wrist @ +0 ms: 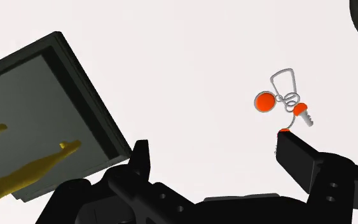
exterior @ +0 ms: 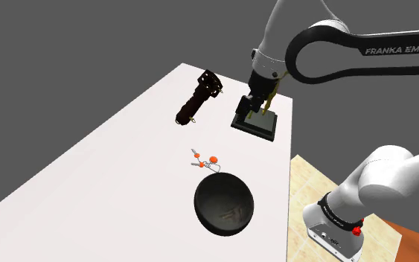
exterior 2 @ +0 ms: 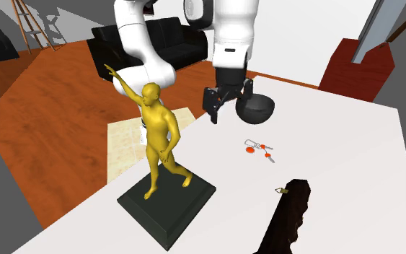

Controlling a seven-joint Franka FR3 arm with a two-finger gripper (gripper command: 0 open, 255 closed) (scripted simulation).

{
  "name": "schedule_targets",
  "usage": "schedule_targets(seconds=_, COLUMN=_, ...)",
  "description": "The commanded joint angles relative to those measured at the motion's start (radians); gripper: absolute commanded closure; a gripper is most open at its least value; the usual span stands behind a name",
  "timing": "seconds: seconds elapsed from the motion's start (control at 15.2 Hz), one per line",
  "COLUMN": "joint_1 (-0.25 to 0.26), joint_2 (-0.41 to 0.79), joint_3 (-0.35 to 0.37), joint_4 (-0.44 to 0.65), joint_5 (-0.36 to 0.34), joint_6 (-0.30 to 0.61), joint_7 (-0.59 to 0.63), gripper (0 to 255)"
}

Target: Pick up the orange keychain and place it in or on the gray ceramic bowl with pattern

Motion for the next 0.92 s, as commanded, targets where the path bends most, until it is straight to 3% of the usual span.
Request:
schedule_targets(seconds=0.0, joint_1=0.004, joint_2=0.063, joint_3=0.032, joint_4=0.018, joint_5=-0.001, joint_6=0.042, joint_7=0.035, gripper=0)
schedule_targets(seconds=0.4, joint_1=0.015, joint_2=0.266, joint_3=0.125, joint_4=0.088, joint_5=-0.04, joint_6=0.156, joint_7=0.156, gripper=0)
schedule_targets(seconds=0.86, joint_1=0.048, joint_2=0.537, joint_3=0.195, joint_4=0.225, joint_5=-0.163, joint_6=0.25, joint_7=0.326, gripper=0)
